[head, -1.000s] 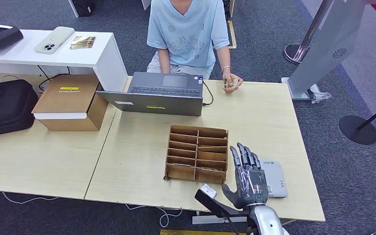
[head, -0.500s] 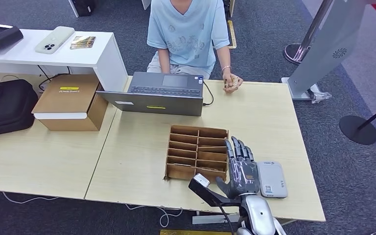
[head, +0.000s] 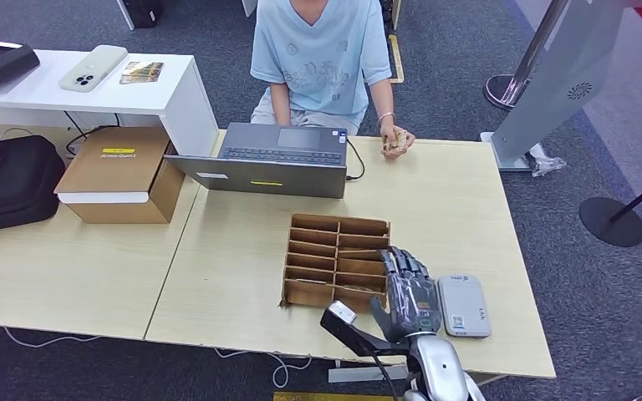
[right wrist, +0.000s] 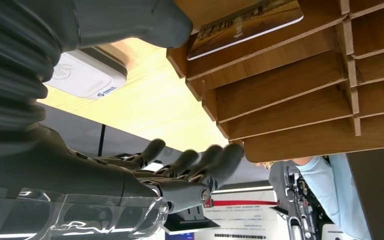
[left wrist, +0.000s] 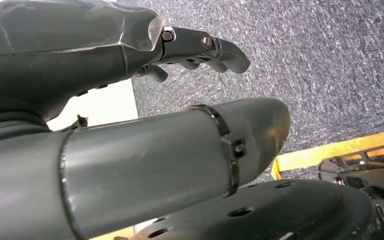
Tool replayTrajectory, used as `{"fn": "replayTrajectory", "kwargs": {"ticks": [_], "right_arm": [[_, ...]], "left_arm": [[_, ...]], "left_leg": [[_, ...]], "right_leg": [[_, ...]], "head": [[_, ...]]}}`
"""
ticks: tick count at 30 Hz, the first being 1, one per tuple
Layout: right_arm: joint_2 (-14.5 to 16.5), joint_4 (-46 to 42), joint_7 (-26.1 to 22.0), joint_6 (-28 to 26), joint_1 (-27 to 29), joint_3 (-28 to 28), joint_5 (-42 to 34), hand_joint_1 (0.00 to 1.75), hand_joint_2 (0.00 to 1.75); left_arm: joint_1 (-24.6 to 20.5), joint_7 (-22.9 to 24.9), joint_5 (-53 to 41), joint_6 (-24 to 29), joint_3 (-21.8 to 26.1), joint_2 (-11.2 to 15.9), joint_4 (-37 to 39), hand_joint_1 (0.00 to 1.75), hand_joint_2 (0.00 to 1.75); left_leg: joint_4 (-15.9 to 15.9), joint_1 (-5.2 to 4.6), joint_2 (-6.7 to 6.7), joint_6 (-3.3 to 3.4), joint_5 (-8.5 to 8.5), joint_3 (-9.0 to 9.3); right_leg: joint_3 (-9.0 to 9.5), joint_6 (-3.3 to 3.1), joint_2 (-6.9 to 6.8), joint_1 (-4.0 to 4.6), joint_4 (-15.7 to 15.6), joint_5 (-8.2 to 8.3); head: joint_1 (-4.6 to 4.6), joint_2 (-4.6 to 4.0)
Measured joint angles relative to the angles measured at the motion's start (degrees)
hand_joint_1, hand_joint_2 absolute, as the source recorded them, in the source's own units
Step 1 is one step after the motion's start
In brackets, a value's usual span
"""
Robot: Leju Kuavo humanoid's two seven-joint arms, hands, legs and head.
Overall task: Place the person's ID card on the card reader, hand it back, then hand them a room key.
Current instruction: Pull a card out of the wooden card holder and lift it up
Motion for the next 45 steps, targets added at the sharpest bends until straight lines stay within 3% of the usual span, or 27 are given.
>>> {"fn": "replayTrajectory", "kwargs": {"ticks": [3, 8, 14, 19, 35, 45], "right_arm": [[0.13, 0.07, -0.57, -0.04, 0.0, 0.43, 0.13, 0.67, 1.75], [0.16, 0.21, -1.04, -0.04, -0.16, 1.7, 0.52, 0.58, 1.75], [0.26, 1.16, -1.31, 0.1, -0.93, 3.67, 0.88, 0.66, 1.75], [0.75, 2.06, -1.69, 0.78, -1.51, 5.18, 0.93, 0.92, 1.75], [1.67, 4.74, -0.93, 1.85, -2.65, 5.97, 1.06, 1.11, 1.75], [2.22, 7.1, -0.26, 1.7, -3.54, 3.87, 2.03, 0.66, 1.75]], "left_arm": [[0.0, -0.05, -0.01, 0.02, 0.0, -0.02, 0.0, 0.0, 0.0], [-0.01, -0.18, -0.07, 0.02, 0.0, -0.02, 0.0, 0.0, 0.0], [-0.01, -0.28, -0.14, -0.01, 0.0, -0.02, 0.0, 0.0, 0.0], [-0.02, -0.29, -0.32, -0.09, 0.0, -0.02, 0.0, 0.0, 0.0], [-0.02, -0.29, -0.72, -0.44, 0.0, 0.0, 0.0, 0.0, 0.0], [-0.05, -0.27, -1.1, -0.57, 0.0, 0.05, 0.0, 0.0, 0.0]], "left_leg": [[0.0, 0.0, 0.0, 0.0, 0.0, 0.0], [0.0, 0.0, 0.0, 0.0, 0.0, 0.0], [0.0, 0.0, 0.0, 0.0, 0.0, 0.0], [0.0, 0.0, 0.0, 0.0, 0.0, 0.0], [0.0, 0.0, 0.0, 0.0, 0.0, 0.0], [0.0, 0.0, 0.0, 0.0, 0.0, 0.0]], "right_leg": [[0.0, 0.0, 0.0, 0.0, 0.0, 0.0], [0.0, 0.0, 0.0, 0.0, 0.0, 0.0], [0.01, 0.0, 0.0, 0.0, 0.0, 0.0], [0.0, 0.0, 0.0, 0.0, 0.01, 0.0], [0.01, 0.0, 0.0, 0.0, 0.0, 0.0], [0.0, 0.0, 0.0, 0.0, 0.0, 0.0]], "head": [[-0.01, 0.0], [-0.01, 0.0], [0.0, 0.0], [-0.01, 0.0], [-0.01, 0.0], [0.0, 0.0]]}}
